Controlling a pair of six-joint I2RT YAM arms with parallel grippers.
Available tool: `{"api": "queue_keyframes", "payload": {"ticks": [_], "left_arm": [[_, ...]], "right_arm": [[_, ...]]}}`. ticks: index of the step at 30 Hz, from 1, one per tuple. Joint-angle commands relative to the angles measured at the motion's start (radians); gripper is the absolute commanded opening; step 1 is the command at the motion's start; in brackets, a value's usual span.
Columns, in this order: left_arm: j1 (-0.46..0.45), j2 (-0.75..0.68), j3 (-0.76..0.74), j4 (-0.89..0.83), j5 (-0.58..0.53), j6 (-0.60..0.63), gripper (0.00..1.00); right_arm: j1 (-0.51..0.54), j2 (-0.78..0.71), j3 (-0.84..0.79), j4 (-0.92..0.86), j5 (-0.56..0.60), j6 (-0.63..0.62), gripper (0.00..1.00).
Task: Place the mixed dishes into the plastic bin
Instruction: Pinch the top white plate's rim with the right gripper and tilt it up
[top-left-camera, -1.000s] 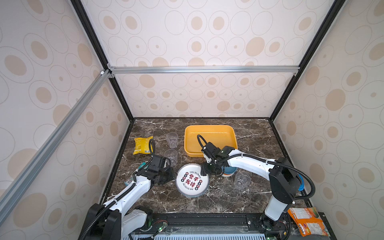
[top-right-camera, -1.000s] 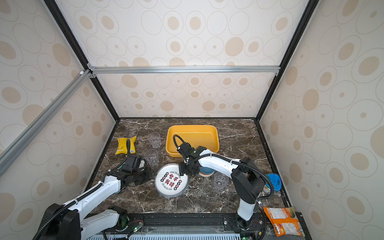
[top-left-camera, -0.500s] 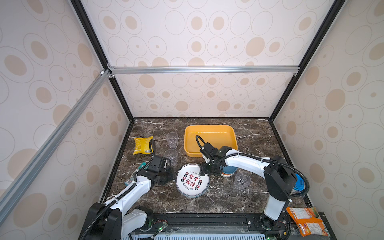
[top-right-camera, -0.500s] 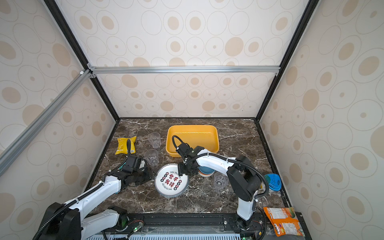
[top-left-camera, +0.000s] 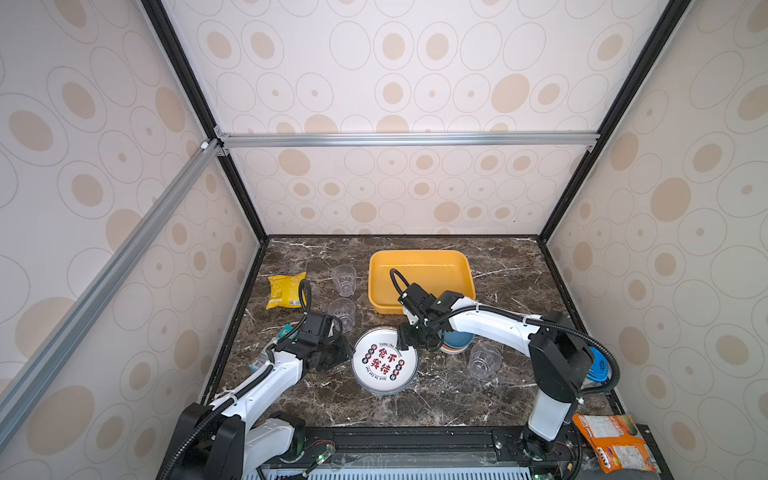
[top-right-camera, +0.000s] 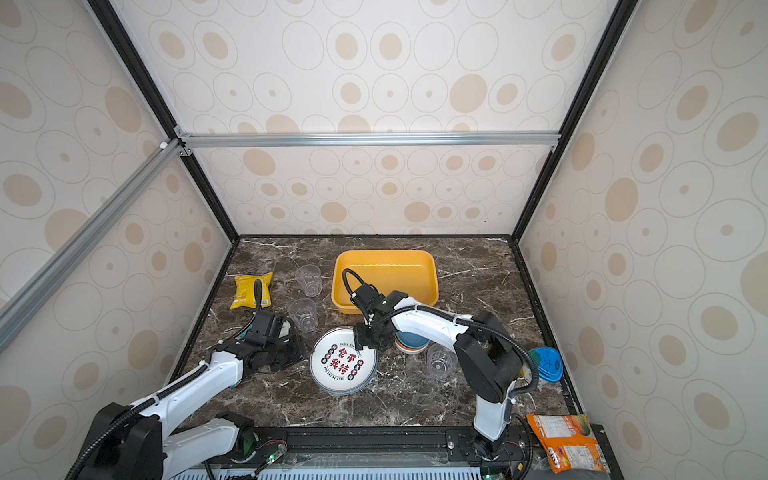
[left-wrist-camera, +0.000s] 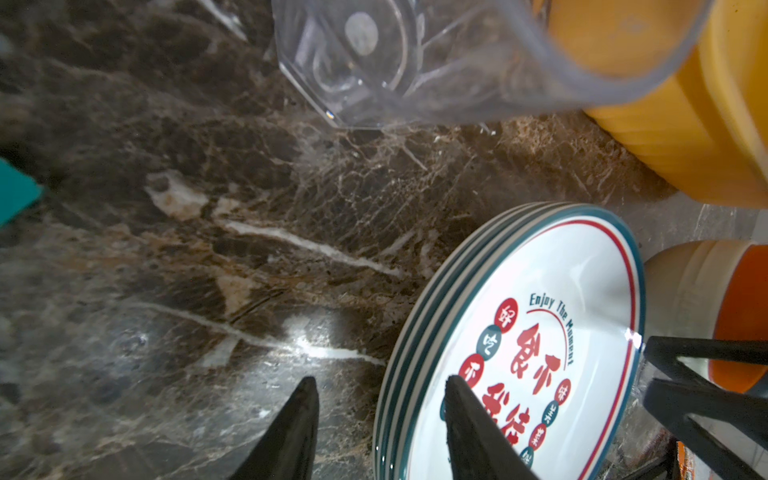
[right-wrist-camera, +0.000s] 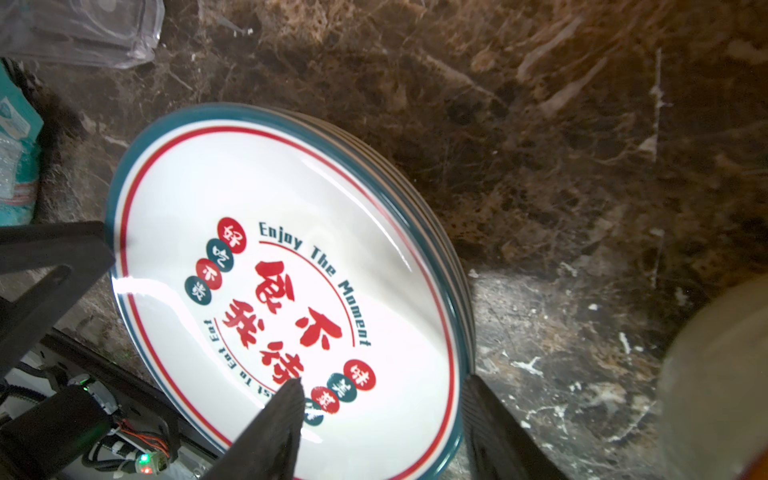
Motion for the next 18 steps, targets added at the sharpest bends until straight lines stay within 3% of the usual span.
{"api": "queue_keyframes", "payload": {"ticks": [1, 18], "left_arm": [[-0.007, 0.000, -0.003, 0.005, 0.004, -0.012, 0.49], [-0.008, 0.002, -0.012, 0.020, 0.013, -0.017, 0.49]], "right_arm": [[0.010, -0.006, 0.020, -0.041, 0.039, 0.012, 0.65], [0.010, 0.032, 0.016, -0.029, 0.000, 0.008, 0.64]]}}
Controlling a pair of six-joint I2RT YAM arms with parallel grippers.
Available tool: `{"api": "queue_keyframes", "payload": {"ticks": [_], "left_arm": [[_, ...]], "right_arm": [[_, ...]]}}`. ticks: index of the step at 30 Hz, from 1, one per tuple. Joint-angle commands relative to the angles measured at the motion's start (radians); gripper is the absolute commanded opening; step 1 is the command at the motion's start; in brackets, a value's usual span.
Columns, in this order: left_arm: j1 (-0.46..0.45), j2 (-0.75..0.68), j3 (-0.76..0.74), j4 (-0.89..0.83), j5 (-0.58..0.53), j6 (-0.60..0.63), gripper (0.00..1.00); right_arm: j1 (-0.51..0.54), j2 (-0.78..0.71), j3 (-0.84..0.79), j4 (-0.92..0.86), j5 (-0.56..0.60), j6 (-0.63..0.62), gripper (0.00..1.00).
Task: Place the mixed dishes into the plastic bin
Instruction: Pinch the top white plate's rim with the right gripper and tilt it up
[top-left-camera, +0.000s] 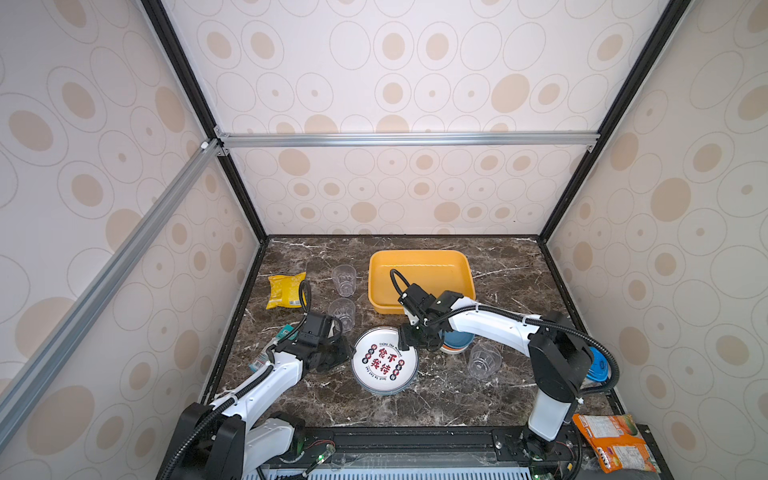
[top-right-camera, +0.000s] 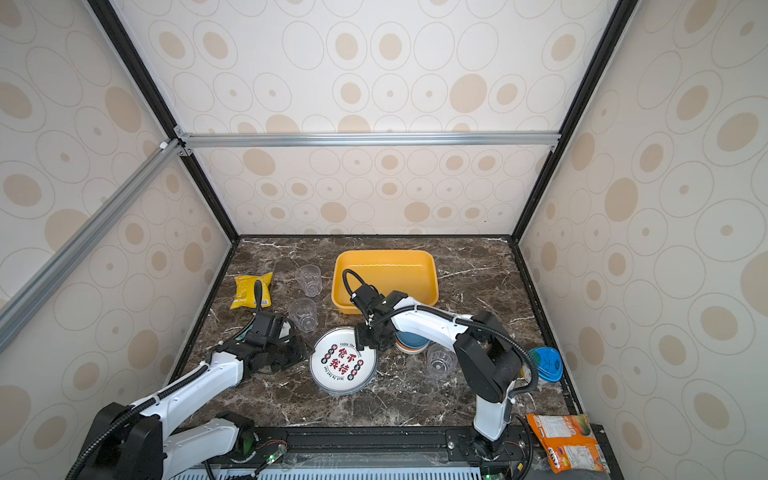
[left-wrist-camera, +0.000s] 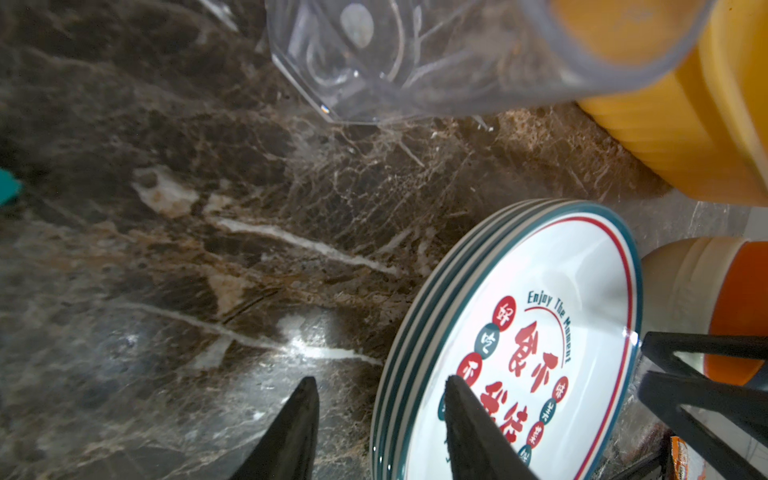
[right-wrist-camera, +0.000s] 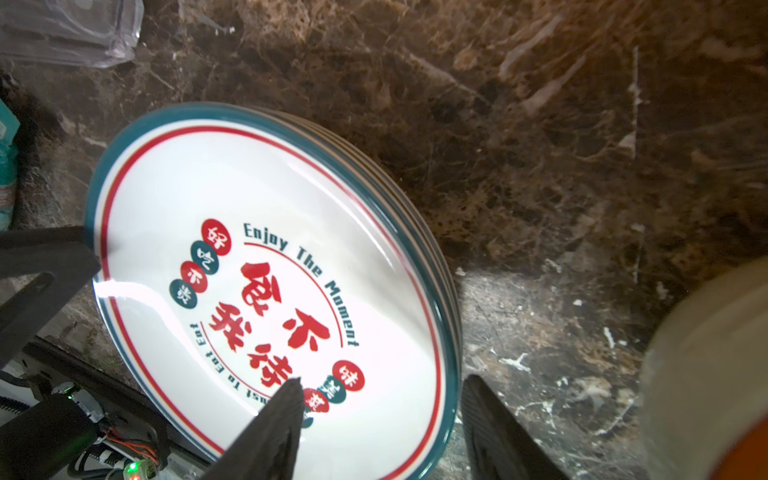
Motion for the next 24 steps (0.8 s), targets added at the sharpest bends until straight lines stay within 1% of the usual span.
{"api": "queue_keyframes", "payload": {"ticks": [1, 4, 15, 24], "left_arm": [[-0.009, -0.001, -0.005, 0.004, 0.000, -0.015, 0.49], [-0.009, -0.006, -0.008, 0.004, -0.001, -0.017, 0.49], [-0.009, 0.001, -0.009, 0.009, 0.003, -0.016, 0.49], [-0.008, 0.002, -0.016, 0.015, 0.004, -0.018, 0.46]], "right_arm": [[0.011, 0.025, 0.015, -0.014, -0.010, 0.006, 0.64], [0.010, 0.025, 0.016, -0.012, -0.012, 0.003, 0.64], [0.015, 0.017, 0.021, -0.021, 0.003, 0.000, 0.57], [0.017, 0.033, 0.029, -0.018, -0.014, -0.007, 0.53]]}}
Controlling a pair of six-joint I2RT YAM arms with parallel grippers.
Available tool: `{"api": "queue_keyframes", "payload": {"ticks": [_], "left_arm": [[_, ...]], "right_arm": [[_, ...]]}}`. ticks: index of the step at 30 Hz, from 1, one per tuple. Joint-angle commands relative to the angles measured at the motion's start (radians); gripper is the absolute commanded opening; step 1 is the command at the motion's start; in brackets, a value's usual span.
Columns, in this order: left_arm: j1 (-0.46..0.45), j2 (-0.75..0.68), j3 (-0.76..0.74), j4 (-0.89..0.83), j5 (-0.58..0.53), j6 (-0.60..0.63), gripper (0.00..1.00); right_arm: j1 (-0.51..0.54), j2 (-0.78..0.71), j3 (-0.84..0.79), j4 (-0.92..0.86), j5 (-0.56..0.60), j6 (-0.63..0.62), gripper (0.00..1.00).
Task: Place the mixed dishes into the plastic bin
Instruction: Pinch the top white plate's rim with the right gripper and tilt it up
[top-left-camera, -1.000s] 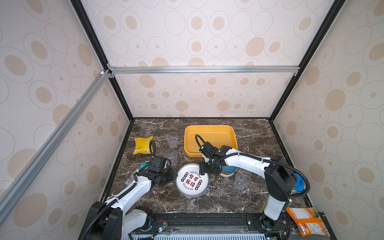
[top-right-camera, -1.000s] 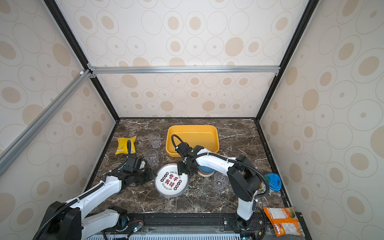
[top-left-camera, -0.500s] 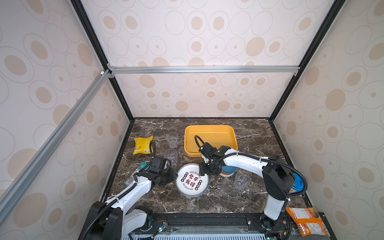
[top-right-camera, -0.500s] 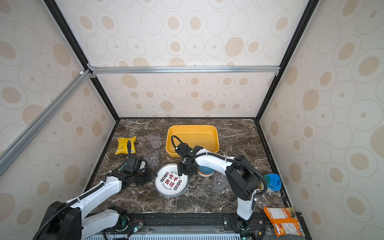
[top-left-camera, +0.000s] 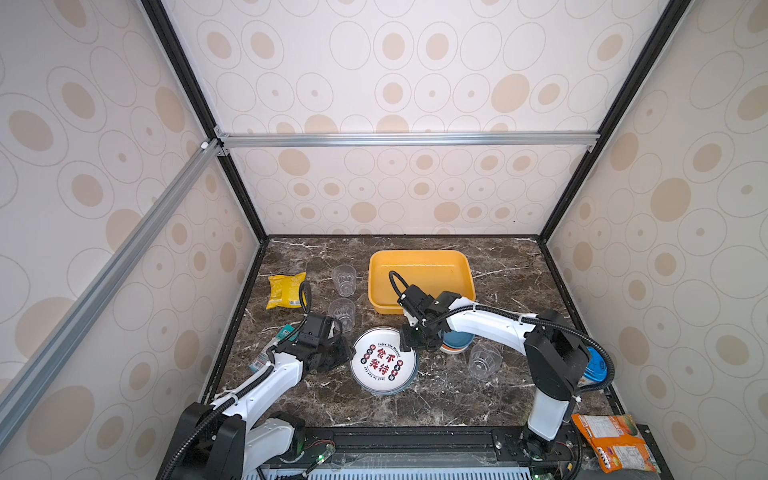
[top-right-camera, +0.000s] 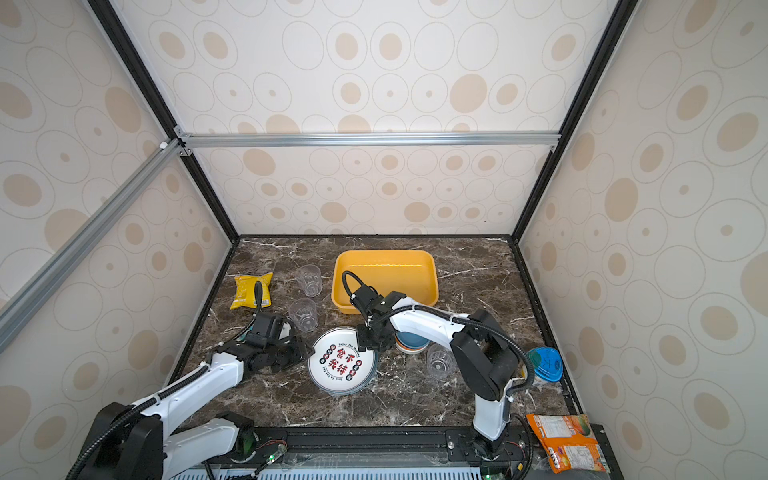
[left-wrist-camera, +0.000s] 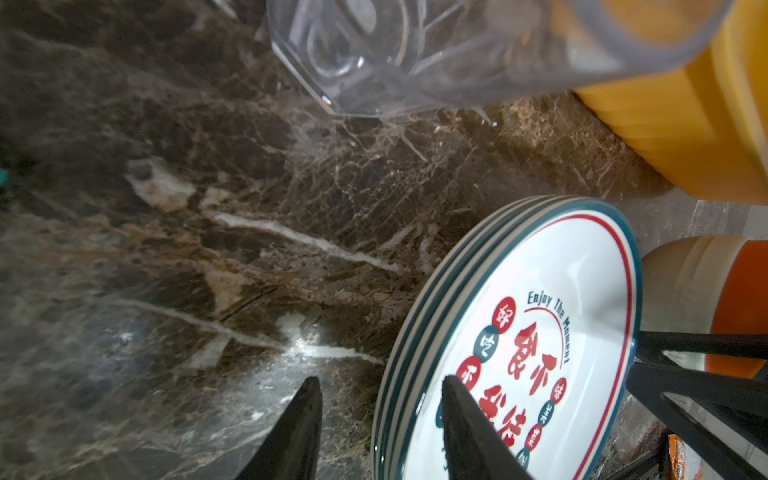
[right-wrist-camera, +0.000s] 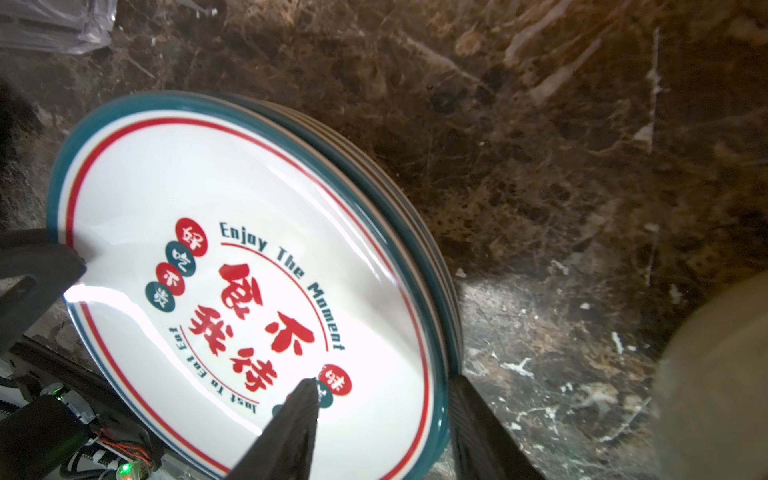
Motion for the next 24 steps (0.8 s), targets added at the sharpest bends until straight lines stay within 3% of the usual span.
{"api": "queue_keyframes", "payload": {"ticks": [1, 24], "left_arm": [[-0.007, 0.001, -0.008, 0.007, 0.000, -0.011, 0.46], [-0.007, -0.019, -0.026, 0.019, -0.009, -0.026, 0.39]], "right_arm": [[0.020, 0.020, 0.029, -0.016, -0.009, -0.002, 0.52], [0.026, 0.056, 0.046, 0.001, -0.063, -0.024, 0.38]]}}
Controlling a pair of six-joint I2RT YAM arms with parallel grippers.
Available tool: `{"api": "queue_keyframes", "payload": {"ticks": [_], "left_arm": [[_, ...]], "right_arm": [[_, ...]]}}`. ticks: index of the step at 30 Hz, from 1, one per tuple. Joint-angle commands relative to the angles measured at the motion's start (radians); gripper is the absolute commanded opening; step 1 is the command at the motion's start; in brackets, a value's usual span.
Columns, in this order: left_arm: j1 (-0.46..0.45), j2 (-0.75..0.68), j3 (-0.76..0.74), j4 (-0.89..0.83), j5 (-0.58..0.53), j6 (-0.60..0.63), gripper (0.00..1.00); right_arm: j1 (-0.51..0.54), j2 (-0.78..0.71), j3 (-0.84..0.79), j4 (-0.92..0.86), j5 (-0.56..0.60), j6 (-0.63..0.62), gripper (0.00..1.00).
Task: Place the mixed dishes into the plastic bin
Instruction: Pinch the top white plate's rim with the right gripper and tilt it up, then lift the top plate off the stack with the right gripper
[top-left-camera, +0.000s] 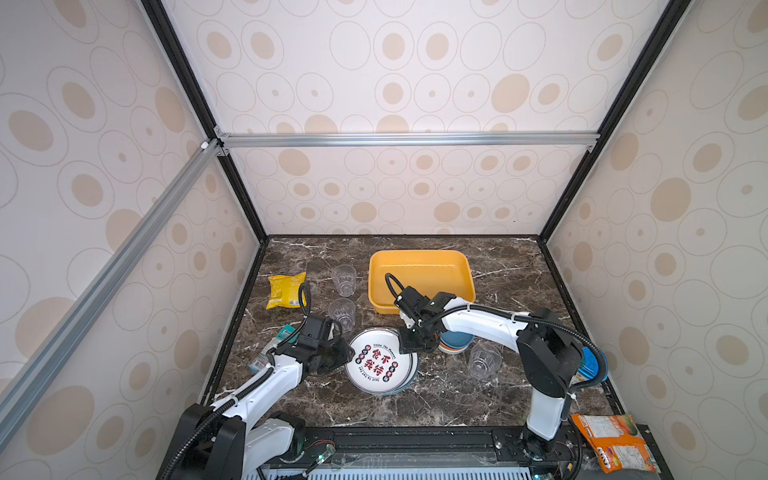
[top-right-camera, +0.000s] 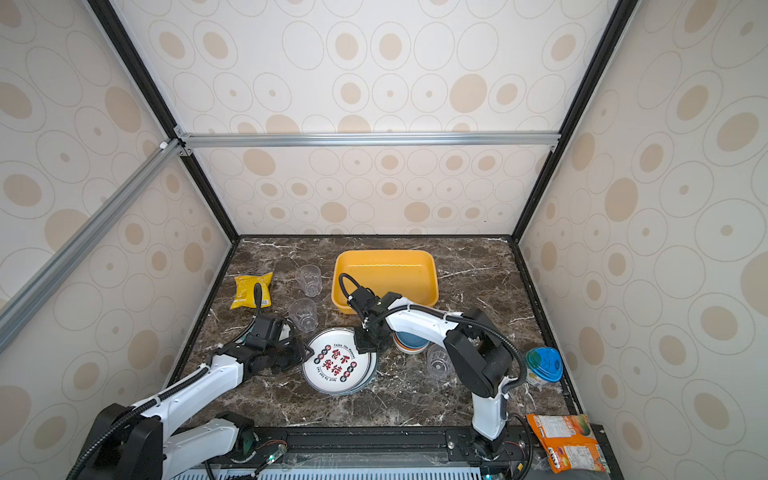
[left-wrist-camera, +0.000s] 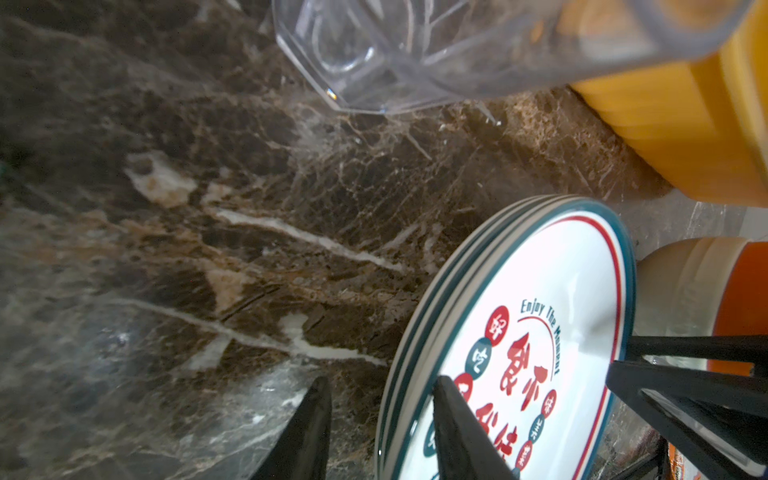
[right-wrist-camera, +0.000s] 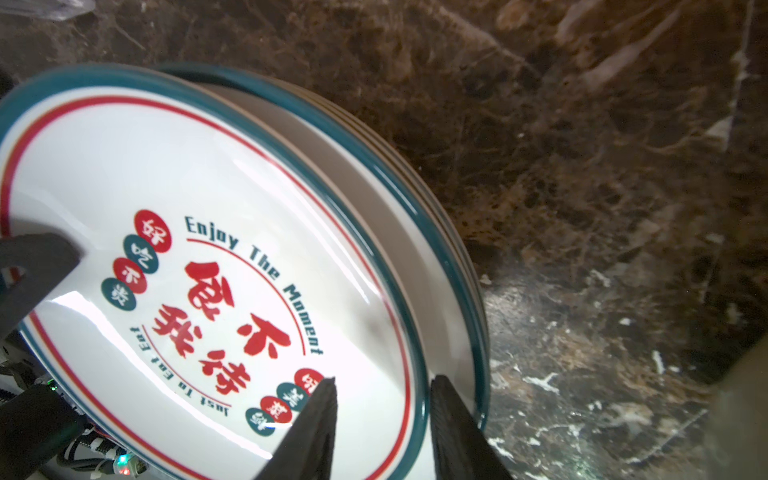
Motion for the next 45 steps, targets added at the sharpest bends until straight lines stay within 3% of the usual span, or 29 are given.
{"api": "queue_keyframes", "payload": {"ticks": [1, 27, 31, 38, 45], "left_arm": [[-0.006, -0.010, -0.005, -0.004, -0.010, -0.016, 0.39], [-0.008, -0.053, 0.008, -0.063, -0.014, 0.006, 0.31], [-0.008, -0.061, 0.007, -0.071, -0.007, 0.005, 0.19], [-0.007, -0.081, 0.016, -0.095, -0.008, 0.008, 0.15], [-0.008, -0.118, 0.032, -0.102, -0.009, 0.011, 0.02]], "right_arm": [[0.016, 0.019, 0.029, 0.005, -0.034, -0.007, 0.38], [0.028, 0.031, 0.042, 0.041, -0.077, -0.041, 0.38], [0.028, 0.037, 0.048, 0.037, -0.078, -0.043, 0.38], [0.029, 0.039, 0.054, 0.033, -0.078, -0.047, 0.38], [0.030, 0.001, 0.030, 0.042, -0.051, -0.044, 0.44]]}}
